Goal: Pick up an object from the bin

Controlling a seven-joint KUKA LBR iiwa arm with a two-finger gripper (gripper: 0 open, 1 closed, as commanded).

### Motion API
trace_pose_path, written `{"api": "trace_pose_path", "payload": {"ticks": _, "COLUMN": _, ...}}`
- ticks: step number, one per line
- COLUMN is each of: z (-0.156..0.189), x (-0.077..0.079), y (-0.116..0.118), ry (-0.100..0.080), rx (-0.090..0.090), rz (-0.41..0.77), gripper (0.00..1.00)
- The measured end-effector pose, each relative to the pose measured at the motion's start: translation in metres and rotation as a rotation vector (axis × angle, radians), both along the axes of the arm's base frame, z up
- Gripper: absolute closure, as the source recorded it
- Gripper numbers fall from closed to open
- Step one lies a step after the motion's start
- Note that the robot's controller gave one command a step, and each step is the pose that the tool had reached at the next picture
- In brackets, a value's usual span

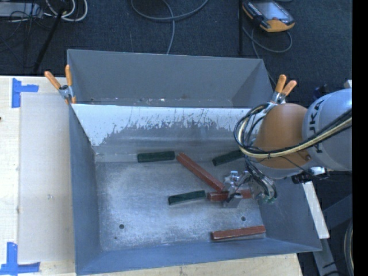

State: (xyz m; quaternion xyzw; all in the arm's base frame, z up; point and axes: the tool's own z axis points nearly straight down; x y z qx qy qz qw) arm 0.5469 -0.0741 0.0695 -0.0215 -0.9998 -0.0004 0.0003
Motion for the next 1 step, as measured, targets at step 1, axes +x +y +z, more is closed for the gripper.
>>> {"api": "trace_pose_path", "payload": {"ticks": 1, "z": 0.1153, "x": 0.0010, "y": -0.0046, "ry": -0.008, "rx": -0.002, "rz": 0.014, "gripper": 1.00}}
